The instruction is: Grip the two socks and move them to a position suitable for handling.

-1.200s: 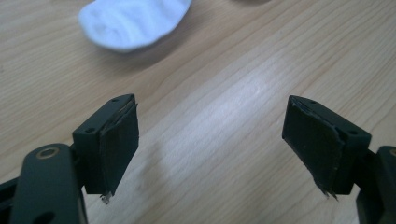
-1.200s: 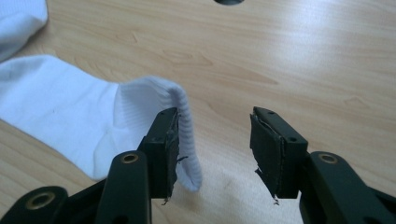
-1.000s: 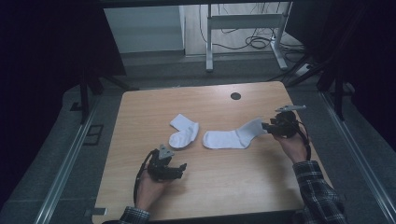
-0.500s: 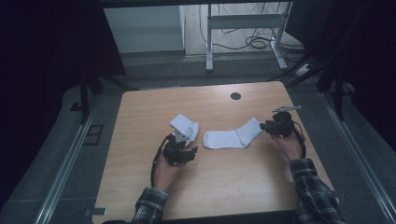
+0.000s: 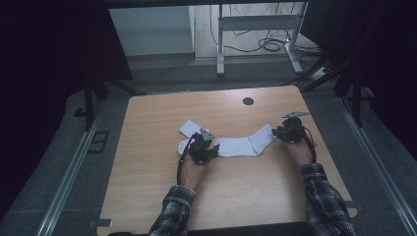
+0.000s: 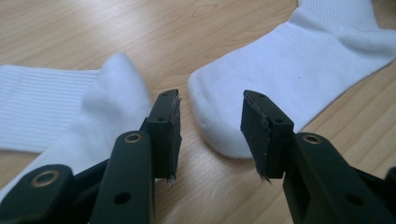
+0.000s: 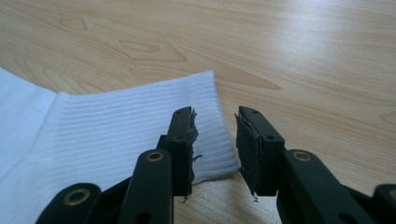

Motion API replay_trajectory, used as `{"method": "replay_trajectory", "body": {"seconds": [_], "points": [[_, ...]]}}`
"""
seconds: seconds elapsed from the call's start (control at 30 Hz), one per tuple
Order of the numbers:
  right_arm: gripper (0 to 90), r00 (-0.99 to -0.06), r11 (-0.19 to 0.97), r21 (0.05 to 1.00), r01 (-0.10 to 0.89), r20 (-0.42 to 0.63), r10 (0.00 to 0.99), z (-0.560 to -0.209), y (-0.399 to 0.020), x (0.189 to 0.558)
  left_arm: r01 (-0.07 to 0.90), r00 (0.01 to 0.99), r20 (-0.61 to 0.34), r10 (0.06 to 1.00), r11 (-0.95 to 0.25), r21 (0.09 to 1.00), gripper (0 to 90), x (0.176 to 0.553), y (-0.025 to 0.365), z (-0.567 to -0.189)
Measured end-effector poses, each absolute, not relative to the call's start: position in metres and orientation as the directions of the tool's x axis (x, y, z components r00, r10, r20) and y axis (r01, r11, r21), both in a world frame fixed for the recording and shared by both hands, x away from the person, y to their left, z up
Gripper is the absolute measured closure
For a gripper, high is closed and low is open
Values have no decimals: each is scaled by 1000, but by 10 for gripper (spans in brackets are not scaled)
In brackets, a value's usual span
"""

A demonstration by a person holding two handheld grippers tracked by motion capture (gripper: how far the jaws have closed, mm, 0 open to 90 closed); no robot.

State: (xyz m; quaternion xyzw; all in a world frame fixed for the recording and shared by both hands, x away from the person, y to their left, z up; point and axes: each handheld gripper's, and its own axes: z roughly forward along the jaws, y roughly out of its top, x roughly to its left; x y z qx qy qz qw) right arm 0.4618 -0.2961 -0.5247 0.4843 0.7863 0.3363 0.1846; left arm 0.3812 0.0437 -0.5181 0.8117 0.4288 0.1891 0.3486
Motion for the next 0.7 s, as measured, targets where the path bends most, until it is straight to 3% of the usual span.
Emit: {"method": "replay_trajectory", "body": {"seconds": [0.17,0.33,0.43,0.7], "points": [[684,-464,314,697,644,30,885,-531,-296,461,592,554,38,831,-426,685,613,385,36,-532],[801,-465,288,689,665,79,882,-531,-300,458,615,547,-22,837,-384,689,752,386,39,-536],[822,-463,282,683,673,92,882,-530,-299,456,617,549,-27,835,-383,688,828,386,39,-535],[823,-473,295,688,663,80,877,-523,-298,448,599,562,-9,827,-399,694,849,383,42,-529]]}}
